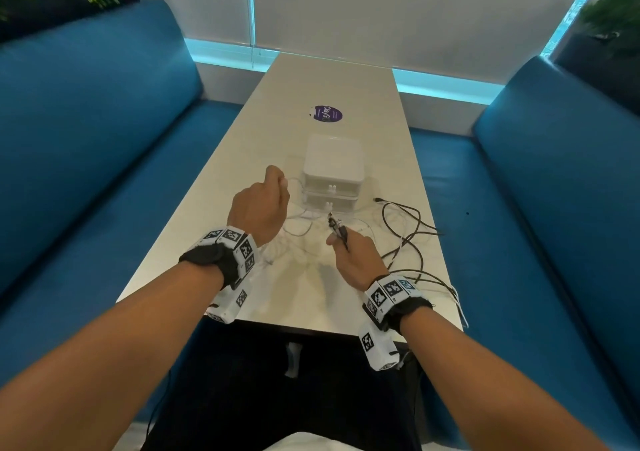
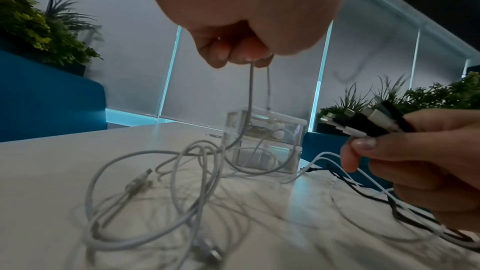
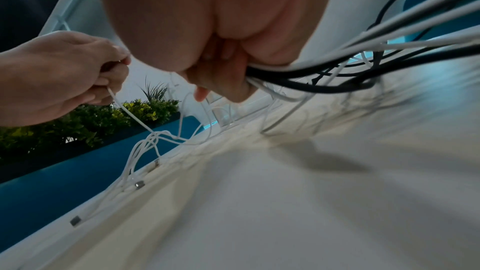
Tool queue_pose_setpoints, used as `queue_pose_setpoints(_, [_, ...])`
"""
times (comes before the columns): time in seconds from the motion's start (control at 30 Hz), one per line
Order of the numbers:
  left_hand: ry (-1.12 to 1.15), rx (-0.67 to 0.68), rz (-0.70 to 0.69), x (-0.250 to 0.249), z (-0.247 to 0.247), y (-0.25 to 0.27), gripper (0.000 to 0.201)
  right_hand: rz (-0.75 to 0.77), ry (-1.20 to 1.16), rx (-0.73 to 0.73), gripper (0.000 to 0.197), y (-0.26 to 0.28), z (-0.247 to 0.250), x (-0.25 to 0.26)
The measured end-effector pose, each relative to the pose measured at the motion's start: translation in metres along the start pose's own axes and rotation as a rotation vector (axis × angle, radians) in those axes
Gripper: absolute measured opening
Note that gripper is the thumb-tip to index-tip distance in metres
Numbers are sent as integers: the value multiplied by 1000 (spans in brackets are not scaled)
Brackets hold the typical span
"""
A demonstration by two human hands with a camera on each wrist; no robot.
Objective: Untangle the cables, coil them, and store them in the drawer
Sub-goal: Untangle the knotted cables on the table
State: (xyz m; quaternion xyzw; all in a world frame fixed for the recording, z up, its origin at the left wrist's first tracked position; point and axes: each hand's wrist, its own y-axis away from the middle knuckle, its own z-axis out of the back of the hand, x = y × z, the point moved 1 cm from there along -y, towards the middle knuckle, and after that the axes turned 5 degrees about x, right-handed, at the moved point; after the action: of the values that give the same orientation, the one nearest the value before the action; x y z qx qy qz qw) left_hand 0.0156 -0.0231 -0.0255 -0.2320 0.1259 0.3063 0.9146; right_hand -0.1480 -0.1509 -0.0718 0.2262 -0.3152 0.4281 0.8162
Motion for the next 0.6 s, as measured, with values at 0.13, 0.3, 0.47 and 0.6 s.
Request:
queue_pose_setpoints(0.13, [-35,0,-52,-5,2,-7,19,14,-42,-60,26,2,7,3])
queue_pose_setpoints(0.3, [-10,167,-268,-17,-15,13,27,-6,-120,-118,28,3,11,8])
queue_pose_setpoints(0.47, [-136,361,-421,-31,-45,32,24,-49,-245,-149,27,3,15,7])
queue_pose_setpoints(0.6, [-217,404,-475,-36,-55,40,38,-118,-374,-169,39,0,16,5])
